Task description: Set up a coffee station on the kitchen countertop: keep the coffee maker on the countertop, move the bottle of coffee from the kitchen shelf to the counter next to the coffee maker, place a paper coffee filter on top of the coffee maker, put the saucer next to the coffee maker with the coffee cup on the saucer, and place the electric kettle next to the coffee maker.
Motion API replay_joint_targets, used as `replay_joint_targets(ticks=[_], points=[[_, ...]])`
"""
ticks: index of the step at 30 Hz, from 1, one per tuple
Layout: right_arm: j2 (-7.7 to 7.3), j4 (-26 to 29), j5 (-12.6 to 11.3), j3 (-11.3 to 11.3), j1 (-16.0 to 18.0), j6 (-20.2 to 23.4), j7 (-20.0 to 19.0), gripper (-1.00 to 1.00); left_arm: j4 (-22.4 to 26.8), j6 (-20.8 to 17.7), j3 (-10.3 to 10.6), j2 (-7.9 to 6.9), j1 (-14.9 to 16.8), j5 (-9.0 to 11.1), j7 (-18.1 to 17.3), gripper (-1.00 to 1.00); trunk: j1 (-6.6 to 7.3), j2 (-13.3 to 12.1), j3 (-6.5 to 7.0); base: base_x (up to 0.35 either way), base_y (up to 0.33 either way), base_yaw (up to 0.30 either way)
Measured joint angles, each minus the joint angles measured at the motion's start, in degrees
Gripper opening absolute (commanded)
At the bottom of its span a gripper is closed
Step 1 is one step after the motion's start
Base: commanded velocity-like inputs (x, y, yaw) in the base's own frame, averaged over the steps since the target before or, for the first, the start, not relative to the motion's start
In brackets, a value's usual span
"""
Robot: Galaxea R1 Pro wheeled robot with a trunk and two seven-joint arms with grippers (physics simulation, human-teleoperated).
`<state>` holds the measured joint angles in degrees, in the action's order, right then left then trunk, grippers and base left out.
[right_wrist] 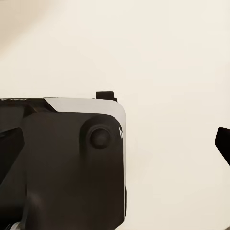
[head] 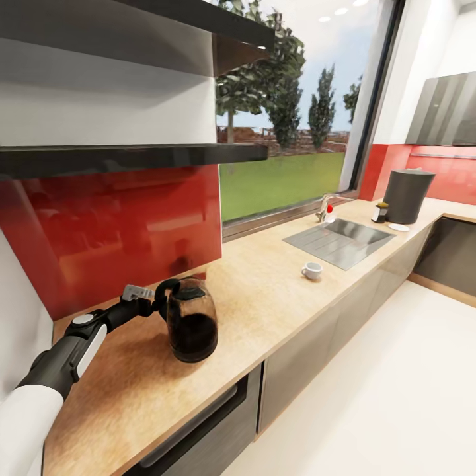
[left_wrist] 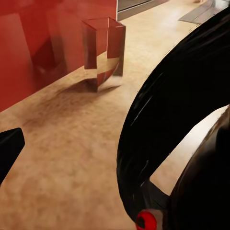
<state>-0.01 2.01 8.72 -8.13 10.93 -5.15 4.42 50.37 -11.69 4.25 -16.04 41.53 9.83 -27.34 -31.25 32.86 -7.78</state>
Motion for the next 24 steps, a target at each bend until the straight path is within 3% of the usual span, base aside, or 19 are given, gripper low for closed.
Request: replay_joint_targets(ticks=[24], points=[[0.00,0.00,0.00,0.00,0.00,0.00,0.00,1.00,0.19,0.00,0.19,0.11,-0.09,0.12,0.02,1.00,-0.01,0.00,0.00,0.020,0.000,0.000]])
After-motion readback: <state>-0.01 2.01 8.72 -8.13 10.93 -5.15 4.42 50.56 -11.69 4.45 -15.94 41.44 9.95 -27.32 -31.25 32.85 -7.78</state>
